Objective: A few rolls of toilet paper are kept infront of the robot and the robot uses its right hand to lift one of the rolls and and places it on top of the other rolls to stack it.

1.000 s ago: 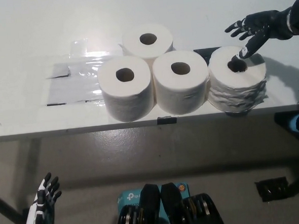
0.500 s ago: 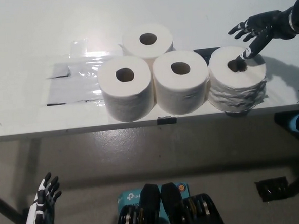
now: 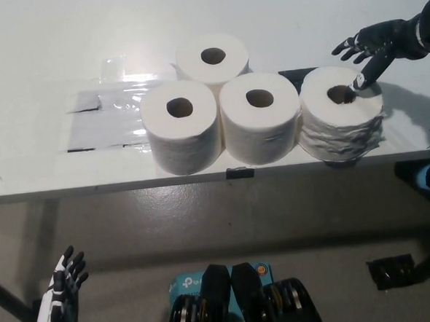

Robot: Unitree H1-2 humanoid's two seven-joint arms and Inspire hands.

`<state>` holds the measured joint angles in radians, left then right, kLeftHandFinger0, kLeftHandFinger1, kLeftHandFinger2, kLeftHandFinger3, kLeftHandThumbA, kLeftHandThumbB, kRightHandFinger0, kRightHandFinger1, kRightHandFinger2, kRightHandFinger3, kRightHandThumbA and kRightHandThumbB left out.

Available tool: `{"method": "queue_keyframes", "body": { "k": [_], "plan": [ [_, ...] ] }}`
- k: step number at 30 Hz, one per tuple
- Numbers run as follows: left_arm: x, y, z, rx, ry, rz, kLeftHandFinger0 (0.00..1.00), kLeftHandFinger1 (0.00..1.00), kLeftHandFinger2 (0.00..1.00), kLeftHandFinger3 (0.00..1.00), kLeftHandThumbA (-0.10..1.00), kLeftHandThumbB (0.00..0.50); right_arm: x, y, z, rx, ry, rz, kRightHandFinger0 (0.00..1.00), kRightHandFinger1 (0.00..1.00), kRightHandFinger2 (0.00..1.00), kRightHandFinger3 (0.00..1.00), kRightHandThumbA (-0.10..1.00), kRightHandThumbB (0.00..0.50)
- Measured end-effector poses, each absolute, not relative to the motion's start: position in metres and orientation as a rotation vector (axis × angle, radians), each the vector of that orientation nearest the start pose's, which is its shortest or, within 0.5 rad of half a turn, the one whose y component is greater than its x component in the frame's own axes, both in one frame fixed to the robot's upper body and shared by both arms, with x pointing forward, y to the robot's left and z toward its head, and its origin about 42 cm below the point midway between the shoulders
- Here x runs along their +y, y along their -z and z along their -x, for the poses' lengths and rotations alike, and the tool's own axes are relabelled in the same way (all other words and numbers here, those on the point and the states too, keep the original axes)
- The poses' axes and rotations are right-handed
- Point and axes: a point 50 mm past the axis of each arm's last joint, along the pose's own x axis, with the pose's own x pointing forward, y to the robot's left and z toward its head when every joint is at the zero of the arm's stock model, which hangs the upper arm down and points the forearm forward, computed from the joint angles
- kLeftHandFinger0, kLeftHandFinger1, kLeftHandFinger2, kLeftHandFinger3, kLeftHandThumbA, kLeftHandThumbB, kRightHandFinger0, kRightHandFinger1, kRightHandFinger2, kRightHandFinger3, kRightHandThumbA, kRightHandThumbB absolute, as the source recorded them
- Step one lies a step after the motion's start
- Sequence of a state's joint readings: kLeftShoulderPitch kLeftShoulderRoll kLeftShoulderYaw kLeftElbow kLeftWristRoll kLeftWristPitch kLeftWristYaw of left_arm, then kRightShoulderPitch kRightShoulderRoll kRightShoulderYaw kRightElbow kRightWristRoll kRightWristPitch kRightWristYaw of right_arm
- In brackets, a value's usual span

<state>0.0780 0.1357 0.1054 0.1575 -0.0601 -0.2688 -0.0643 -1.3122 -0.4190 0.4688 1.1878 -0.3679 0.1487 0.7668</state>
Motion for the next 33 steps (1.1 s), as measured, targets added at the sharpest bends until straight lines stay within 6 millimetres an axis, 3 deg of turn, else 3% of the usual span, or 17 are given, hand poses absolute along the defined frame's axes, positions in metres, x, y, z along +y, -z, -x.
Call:
{"method": "queue_keyframes", "body": {
  "k": [4, 8, 19, 24, 26, 32, 33],
  "plan": [
    [0.291, -0.058, -0.248, -0.044, -0.063, -0.089, 1.00, 1.00, 1.00, 1.00, 1.00, 0.222, -0.265, -0.352, -0.586, 0.471, -0.602, 1.048, 1.00, 1.00, 1.00, 1.00, 0.78, 0.448],
    [0.291, -0.058, -0.248, -0.044, -0.062, -0.090, 1.00, 1.00, 1.00, 1.00, 1.00, 0.206, -0.263, -0.357, -0.587, 0.462, -0.608, 1.065, 1.00, 1.00, 1.00, 1.00, 0.84, 0.463],
    [0.291, -0.059, -0.250, -0.047, -0.061, -0.090, 1.00, 1.00, 1.00, 1.00, 1.00, 0.209, -0.247, -0.340, -0.588, 0.504, -0.648, 1.149, 1.00, 1.00, 1.00, 1.00, 0.90, 0.437],
    [0.290, -0.060, -0.252, -0.051, -0.059, -0.090, 1.00, 1.00, 1.00, 1.00, 1.00, 0.193, -0.241, -0.333, -0.588, 0.511, -0.668, 1.180, 1.00, 1.00, 1.00, 1.00, 0.86, 0.413],
    [0.290, -0.060, -0.252, -0.051, -0.059, -0.091, 1.00, 1.00, 1.00, 1.00, 1.00, 0.200, -0.239, -0.331, -0.588, 0.513, -0.675, 1.194, 1.00, 1.00, 1.00, 1.00, 0.89, 0.421],
    [0.290, -0.060, -0.252, -0.051, -0.058, -0.095, 1.00, 1.00, 1.00, 1.00, 1.00, 0.200, -0.234, -0.325, -0.589, 0.531, -0.666, 1.249, 1.00, 1.00, 1.00, 1.00, 0.81, 0.418],
    [0.290, -0.060, -0.252, -0.051, -0.057, -0.096, 1.00, 1.00, 1.00, 1.00, 1.00, 0.198, -0.234, -0.325, -0.589, 0.534, -0.664, 1.253, 1.00, 1.00, 1.00, 1.00, 0.80, 0.440]
  ]
}}
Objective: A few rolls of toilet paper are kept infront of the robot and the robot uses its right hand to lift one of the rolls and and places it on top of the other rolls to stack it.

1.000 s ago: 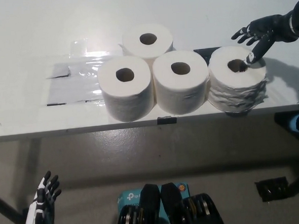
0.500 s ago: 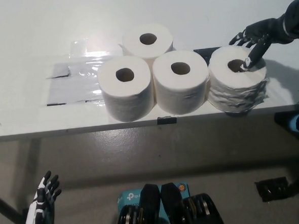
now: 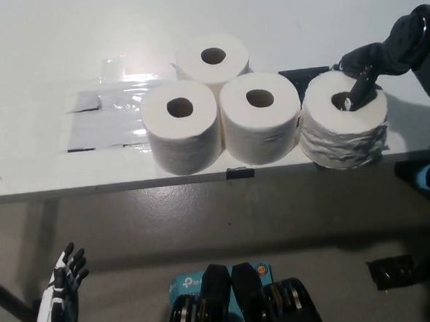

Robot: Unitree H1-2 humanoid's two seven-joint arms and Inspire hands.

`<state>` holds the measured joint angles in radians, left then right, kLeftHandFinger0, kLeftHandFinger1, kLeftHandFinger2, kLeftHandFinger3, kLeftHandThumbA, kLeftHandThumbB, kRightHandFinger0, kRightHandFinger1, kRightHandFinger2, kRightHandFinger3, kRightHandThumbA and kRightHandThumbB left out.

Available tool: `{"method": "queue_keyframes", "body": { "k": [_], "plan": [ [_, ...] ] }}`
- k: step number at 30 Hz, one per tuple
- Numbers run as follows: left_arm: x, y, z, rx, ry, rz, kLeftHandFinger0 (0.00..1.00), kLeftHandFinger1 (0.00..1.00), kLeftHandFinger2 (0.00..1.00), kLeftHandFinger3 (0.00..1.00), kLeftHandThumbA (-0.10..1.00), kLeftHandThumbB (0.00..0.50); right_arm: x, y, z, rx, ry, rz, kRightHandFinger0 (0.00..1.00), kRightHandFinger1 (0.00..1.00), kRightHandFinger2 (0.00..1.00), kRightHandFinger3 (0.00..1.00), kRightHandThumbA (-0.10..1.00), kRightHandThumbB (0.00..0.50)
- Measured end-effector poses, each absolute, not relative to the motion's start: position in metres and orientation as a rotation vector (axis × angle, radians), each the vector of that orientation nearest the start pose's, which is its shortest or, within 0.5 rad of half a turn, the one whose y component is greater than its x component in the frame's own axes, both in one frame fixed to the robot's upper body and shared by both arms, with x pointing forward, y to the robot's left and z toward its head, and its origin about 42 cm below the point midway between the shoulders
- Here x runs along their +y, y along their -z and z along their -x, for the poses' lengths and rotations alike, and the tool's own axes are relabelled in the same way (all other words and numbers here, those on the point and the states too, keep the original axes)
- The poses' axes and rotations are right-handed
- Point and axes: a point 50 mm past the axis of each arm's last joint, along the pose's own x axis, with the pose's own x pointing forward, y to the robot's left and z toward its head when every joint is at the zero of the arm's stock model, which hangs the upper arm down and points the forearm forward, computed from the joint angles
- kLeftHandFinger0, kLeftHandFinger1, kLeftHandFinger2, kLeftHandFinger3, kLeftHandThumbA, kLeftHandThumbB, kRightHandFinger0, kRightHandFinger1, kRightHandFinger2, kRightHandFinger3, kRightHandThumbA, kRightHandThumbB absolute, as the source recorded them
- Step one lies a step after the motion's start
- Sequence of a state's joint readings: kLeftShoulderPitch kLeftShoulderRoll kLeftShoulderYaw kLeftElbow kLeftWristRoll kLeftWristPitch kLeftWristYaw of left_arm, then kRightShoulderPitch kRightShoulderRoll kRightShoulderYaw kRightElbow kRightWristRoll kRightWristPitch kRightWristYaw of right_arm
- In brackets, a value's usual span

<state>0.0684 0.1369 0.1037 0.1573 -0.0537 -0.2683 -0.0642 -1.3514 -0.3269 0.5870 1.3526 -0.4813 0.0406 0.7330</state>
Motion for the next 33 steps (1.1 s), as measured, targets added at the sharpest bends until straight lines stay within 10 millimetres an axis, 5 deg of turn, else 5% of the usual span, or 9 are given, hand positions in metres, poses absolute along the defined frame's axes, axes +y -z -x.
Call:
{"method": "queue_keyframes", "body": {
  "k": [4, 6, 8, 9, 10, 13, 19, 23, 33],
  "plan": [
    [0.290, -0.060, -0.252, -0.051, -0.057, -0.098, 1.00, 1.00, 1.00, 1.00, 1.00, 0.182, -0.228, -0.326, -0.590, 0.551, -0.637, 1.298, 0.86, 1.00, 1.00, 1.00, 0.68, 0.436],
    [0.290, -0.060, -0.252, -0.051, -0.057, -0.098, 1.00, 1.00, 1.00, 1.00, 1.00, 0.182, -0.227, -0.324, -0.591, 0.559, -0.615, 1.305, 0.56, 0.75, 0.87, 1.00, 0.63, 0.410],
    [0.290, -0.060, -0.252, -0.051, -0.057, -0.098, 1.00, 1.00, 1.00, 1.00, 1.00, 0.191, -0.227, -0.322, -0.591, 0.562, -0.586, 1.310, 0.03, 0.21, 0.40, 0.68, 0.63, 0.326],
    [0.290, -0.060, -0.252, -0.051, -0.057, -0.098, 1.00, 1.00, 1.00, 1.00, 1.00, 0.202, -0.228, -0.321, -0.591, 0.557, -0.575, 1.315, 0.00, 0.04, 0.21, 0.57, 0.63, 0.262],
    [0.290, -0.060, -0.252, -0.051, -0.057, -0.098, 1.00, 1.00, 1.00, 1.00, 1.00, 0.202, -0.229, -0.319, -0.592, 0.545, -0.558, 1.321, 0.00, 0.03, 0.22, 1.00, 0.65, 0.147],
    [0.290, -0.060, -0.252, -0.052, -0.057, -0.097, 1.00, 1.00, 1.00, 1.00, 1.00, 0.203, -0.232, -0.315, -0.592, 0.516, -0.518, 1.327, 0.09, 0.15, 0.31, 1.00, 0.84, 0.086],
    [0.291, -0.060, -0.252, -0.052, -0.058, -0.099, 1.00, 1.00, 1.00, 1.00, 1.00, 0.190, -0.264, -0.297, -0.588, 0.446, -0.411, 1.193, 0.00, 0.07, 0.36, 0.02, 0.90, 0.055],
    [0.291, -0.060, -0.252, -0.054, -0.061, -0.097, 1.00, 1.00, 1.00, 1.00, 1.00, 0.212, -0.297, -0.283, -0.581, 0.424, -0.326, 0.991, 0.00, 0.00, 0.14, 0.00, 0.91, 0.037],
    [0.293, -0.061, -0.252, -0.056, -0.067, -0.095, 1.00, 1.00, 1.00, 1.00, 1.00, 0.213, -0.345, -0.220, -0.551, 0.457, -0.200, 0.430, 0.00, 0.00, 0.07, 0.05, 0.84, 0.100]
  ]
}}
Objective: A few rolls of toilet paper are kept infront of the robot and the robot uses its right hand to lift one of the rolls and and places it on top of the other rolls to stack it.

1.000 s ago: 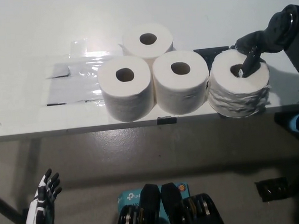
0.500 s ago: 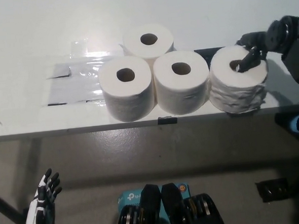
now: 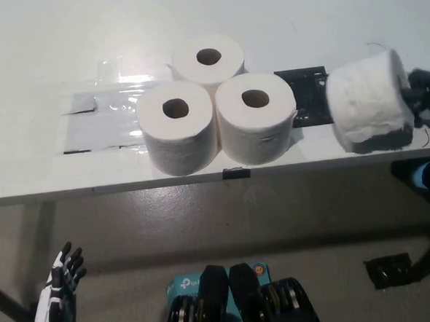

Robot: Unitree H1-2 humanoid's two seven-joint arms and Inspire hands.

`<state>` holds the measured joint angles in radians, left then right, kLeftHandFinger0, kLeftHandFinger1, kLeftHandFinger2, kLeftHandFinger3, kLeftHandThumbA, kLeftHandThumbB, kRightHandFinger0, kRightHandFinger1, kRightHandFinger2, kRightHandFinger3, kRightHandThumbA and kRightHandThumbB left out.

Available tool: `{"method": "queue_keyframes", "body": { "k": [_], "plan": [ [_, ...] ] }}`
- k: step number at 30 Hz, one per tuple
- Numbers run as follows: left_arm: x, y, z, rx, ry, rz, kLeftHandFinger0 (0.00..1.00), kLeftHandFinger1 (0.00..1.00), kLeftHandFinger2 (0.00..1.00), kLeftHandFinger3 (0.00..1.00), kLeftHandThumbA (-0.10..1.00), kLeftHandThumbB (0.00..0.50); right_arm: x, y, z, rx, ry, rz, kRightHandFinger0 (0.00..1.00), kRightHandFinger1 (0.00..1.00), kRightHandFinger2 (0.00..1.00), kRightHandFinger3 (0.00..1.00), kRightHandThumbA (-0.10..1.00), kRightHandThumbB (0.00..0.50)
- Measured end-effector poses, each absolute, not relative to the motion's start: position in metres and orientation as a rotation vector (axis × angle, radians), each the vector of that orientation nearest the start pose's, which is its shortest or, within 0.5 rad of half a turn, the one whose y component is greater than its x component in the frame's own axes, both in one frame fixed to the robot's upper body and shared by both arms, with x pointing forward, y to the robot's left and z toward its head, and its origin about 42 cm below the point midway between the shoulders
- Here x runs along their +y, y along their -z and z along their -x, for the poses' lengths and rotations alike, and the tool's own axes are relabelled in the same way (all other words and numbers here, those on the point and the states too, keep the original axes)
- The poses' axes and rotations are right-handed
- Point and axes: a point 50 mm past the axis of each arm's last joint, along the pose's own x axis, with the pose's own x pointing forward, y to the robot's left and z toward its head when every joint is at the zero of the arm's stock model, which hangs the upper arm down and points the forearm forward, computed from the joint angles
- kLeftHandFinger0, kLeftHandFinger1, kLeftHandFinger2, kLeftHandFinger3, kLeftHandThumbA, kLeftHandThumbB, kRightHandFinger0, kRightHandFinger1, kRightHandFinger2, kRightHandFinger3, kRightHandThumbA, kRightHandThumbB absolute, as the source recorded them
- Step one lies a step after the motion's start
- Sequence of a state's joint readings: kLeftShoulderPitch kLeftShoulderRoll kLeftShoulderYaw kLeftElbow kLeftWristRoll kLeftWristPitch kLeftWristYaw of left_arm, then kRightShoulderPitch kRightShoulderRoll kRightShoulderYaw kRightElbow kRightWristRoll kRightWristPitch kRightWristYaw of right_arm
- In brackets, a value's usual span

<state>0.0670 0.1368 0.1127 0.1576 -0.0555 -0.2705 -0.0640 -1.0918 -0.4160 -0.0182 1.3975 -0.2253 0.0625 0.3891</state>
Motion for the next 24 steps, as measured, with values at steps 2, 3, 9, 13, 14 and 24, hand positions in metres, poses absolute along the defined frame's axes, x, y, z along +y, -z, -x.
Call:
{"method": "queue_keyframes", "body": {
  "k": [2, 3, 9, 13, 14, 24],
  "plan": [
    [0.293, -0.061, -0.252, -0.056, -0.067, -0.095, 1.00, 1.00, 1.00, 1.00, 1.00, 0.206, -0.348, -0.216, -0.548, 0.448, -0.179, 0.332, 0.00, 0.00, 0.01, 0.10, 0.85, 0.073],
    [0.293, -0.061, -0.252, -0.055, -0.067, -0.095, 1.00, 1.00, 1.00, 1.00, 1.00, 0.209, -0.350, -0.214, -0.546, 0.442, -0.169, 0.276, 0.00, 0.00, 0.00, 0.09, 0.80, 0.082],
    [0.293, -0.060, -0.252, -0.053, -0.068, -0.095, 1.00, 1.00, 1.00, 1.00, 1.00, 0.216, -0.363, -0.197, -0.535, 0.394, -0.121, -0.047, 0.00, 0.00, 0.00, 0.00, 0.97, 0.105],
    [0.293, -0.060, -0.251, -0.051, -0.069, -0.095, 1.00, 1.00, 1.00, 1.00, 1.00, 0.199, -0.363, -0.192, -0.531, 0.366, -0.136, -0.232, 0.00, 0.00, 0.00, 0.00, 1.00, 0.096],
    [0.293, -0.059, -0.250, -0.051, -0.070, -0.096, 1.00, 1.00, 1.00, 1.00, 1.00, 0.197, -0.361, -0.190, -0.530, 0.361, -0.144, -0.277, 0.00, 0.00, 0.00, 0.00, 1.00, 0.085],
    [0.294, -0.059, -0.248, -0.049, -0.073, -0.096, 1.00, 1.00, 1.00, 1.00, 1.00, 0.205, -0.327, -0.191, -0.537, 0.363, -0.245, -0.526, 0.00, 0.00, 0.00, 0.00, 0.98, 0.129]
  ]
}}
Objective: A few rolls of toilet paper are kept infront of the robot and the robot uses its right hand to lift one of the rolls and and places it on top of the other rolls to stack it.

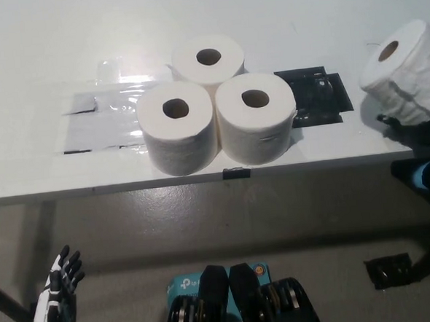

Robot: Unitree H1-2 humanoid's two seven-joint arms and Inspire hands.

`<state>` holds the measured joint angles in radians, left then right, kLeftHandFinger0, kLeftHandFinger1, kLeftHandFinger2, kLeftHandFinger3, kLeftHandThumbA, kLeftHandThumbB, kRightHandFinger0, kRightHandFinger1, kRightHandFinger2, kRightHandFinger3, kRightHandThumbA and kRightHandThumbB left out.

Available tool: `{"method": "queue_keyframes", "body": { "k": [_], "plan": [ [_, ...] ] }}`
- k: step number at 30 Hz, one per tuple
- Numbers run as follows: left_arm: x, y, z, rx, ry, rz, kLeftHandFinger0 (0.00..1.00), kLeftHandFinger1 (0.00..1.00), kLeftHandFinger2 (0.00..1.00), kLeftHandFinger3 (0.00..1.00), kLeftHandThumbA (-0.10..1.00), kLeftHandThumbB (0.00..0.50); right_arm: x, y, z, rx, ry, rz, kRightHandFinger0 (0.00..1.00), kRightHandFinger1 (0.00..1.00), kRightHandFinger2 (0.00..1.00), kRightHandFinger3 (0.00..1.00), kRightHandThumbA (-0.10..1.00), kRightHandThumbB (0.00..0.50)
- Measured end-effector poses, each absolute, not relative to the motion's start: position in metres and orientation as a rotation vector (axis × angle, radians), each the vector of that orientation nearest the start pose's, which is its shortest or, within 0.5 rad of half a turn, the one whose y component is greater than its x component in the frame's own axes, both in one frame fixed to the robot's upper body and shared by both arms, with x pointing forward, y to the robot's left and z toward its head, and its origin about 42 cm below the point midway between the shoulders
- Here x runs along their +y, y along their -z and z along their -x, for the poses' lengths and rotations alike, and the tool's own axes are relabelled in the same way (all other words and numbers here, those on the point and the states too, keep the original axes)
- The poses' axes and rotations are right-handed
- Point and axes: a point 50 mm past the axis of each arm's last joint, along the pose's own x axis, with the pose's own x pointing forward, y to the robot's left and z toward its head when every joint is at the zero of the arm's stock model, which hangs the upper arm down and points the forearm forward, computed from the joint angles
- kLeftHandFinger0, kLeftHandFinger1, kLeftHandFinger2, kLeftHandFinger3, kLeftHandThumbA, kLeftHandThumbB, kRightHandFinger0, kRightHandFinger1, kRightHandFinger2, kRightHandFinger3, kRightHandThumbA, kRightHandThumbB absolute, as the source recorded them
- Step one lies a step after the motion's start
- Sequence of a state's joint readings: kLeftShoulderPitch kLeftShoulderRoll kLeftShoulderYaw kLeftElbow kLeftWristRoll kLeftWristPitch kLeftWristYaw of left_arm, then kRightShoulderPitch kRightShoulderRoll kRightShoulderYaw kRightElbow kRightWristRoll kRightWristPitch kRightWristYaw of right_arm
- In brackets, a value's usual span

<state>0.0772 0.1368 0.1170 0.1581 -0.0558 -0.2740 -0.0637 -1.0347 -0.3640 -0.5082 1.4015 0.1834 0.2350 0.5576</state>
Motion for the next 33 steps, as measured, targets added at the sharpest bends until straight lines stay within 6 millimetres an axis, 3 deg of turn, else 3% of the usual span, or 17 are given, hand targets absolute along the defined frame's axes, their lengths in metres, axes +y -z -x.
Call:
{"method": "queue_keyframes", "body": {
  "k": [3, 5, 12, 14, 22, 28, 30, 33],
  "plan": [
    [0.294, -0.059, -0.248, -0.050, -0.074, -0.096, 1.00, 1.00, 1.00, 1.00, 1.00, 0.209, -0.316, -0.206, -0.545, 0.348, -0.291, -0.553, 0.00, 0.00, 0.00, 0.00, 0.91, 0.125],
    [0.295, -0.059, -0.248, -0.050, -0.074, -0.095, 1.00, 1.00, 1.00, 1.00, 1.00, 0.225, -0.311, -0.221, -0.551, 0.327, -0.323, -0.569, 0.00, 0.00, 0.00, 0.00, 0.93, 0.123],
    [0.295, -0.059, -0.248, -0.049, -0.074, -0.096, 1.00, 1.00, 1.00, 1.00, 1.00, 0.215, -0.297, -0.288, -0.572, 0.230, -0.440, -0.534, 0.00, 0.00, 0.00, 0.00, 0.97, 0.133],
    [0.295, -0.058, -0.248, -0.049, -0.074, -0.096, 1.00, 1.00, 1.00, 1.00, 1.00, 0.224, -0.294, -0.302, -0.575, 0.212, -0.456, -0.505, 0.00, 0.00, 0.00, 0.00, 0.99, 0.102],
    [0.295, -0.058, -0.247, -0.049, -0.074, -0.097, 1.00, 1.00, 1.00, 1.00, 1.00, 0.233, -0.284, -0.323, -0.579, 0.218, -0.484, -0.335, 0.00, 0.00, 0.00, 0.00, 0.98, 0.046],
    [0.295, -0.058, -0.247, -0.047, -0.074, -0.100, 1.00, 1.00, 1.00, 1.00, 1.00, 0.237, -0.270, -0.332, -0.583, 0.257, -0.476, -0.195, 0.00, 0.00, 0.00, 0.00, 0.86, 0.069],
    [0.295, -0.058, -0.247, -0.047, -0.073, -0.100, 1.00, 1.00, 1.00, 1.00, 1.00, 0.244, -0.264, -0.336, -0.585, 0.263, -0.475, -0.166, 0.00, 0.00, 0.00, 0.00, 0.84, 0.060],
    [0.295, -0.058, -0.247, -0.047, -0.073, -0.102, 1.00, 1.00, 1.00, 1.00, 1.00, 0.240, -0.255, -0.340, -0.588, 0.279, -0.473, -0.127, 0.00, 0.00, 0.00, 0.00, 0.83, 0.084]
  ]
}}
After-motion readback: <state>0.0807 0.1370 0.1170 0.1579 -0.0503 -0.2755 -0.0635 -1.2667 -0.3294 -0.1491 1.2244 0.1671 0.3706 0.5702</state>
